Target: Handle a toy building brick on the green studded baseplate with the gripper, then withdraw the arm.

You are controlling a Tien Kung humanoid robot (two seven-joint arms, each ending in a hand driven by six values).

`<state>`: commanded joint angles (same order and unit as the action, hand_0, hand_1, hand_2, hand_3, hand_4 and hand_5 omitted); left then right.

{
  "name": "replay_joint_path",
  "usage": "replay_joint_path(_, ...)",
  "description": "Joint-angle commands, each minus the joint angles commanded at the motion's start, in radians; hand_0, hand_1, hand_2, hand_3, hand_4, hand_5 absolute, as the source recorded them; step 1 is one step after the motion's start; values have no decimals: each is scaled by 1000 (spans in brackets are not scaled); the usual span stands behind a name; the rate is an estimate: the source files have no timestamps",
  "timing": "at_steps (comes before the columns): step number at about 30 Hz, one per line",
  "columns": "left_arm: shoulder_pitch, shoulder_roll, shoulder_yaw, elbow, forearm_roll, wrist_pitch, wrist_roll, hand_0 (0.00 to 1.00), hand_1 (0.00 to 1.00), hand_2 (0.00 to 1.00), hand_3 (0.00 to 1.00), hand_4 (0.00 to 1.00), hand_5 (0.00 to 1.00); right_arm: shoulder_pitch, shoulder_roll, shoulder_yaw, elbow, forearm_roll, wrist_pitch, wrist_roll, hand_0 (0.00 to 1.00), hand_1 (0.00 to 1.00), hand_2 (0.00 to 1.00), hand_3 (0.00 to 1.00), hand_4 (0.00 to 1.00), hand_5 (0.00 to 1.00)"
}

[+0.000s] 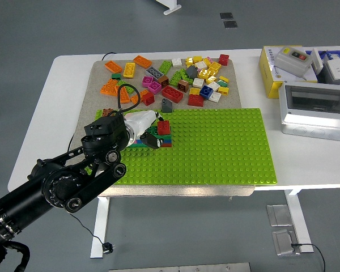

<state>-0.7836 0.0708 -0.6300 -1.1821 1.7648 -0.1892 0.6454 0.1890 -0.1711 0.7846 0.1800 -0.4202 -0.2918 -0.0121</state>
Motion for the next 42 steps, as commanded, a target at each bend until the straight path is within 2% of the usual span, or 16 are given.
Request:
replay_joint_path(11, 5, 14, -41, -63, -2, -26, 0, 938, 963, 983, 893, 733, 338, -2, -1, 7, 0, -8, -1, -1, 690, 643, 623, 658, 425, 805)
replay_joint_path(15, 18, 31, -77, -124, 2, -47, 0, 938, 960, 979, 879, 734, 346, -4, -2, 11, 0, -11, -1, -1, 690, 643, 622, 658, 424, 804)
replay_joint_path(17, 31, 54, -114, -171, 18, -53, 0, 938, 960, 979, 879, 734, 346, -4, -2, 13, 0, -12, -1, -1, 690, 643, 622, 658, 424, 804)
replay_joint_path(18, 38, 68, -134, -199, 29, -53, 0, 936, 927, 916, 734, 686, 456, -5, -2, 13, 0, -11, -1, 0, 690, 643, 623, 658, 423, 804)
replay_joint_path(23, 61, 152, -194, -339, 84, -18, 0, 936, 927, 916, 734, 686, 456, -9, -4, 16, 0, -8, -2, 5, 690, 643, 623, 658, 423, 804)
replay_joint_path(24, 62, 161, -195, -360, 91, -12, 0, 941, 920, 902, 687, 676, 497, -9, -4, 18, 0, -10, -2, 5, 690, 642, 623, 658, 423, 804)
replay_joint_path(25, 64, 172, -192, -394, 102, -4, 0, 941, 920, 902, 687, 676, 497, -9, -4, 21, 0, -14, -2, 5, 690, 642, 623, 658, 423, 804)
replay_joint_path(29, 65, 188, -146, -477, 133, 35, 0, 941, 920, 902, 687, 676, 497, -10, -3, 30, 0, -20, -2, 6, 690, 642, 623, 658, 423, 804)
replay_joint_path(30, 65, 189, -132, -492, 139, 45, 0, 948, 919, 899, 649, 666, 543, -10, -3, 31, 0, -21, -2, 6, 690, 642, 623, 657, 422, 804)
replay_joint_path(34, 65, 187, -76, -491, 163, 90, 0, 948, 919, 899, 649, 666, 543, -10, -2, 32, 0, -18, -3, 7, 690, 642, 623, 657, 422, 804)
replay_joint_path(42, 57, 158, -2, -410, 167, 133, 0, 948, 920, 894, 650, 674, 581, -8, -2, 29, 0, -14, -4, 8, 690, 642, 622, 657, 415, 800)
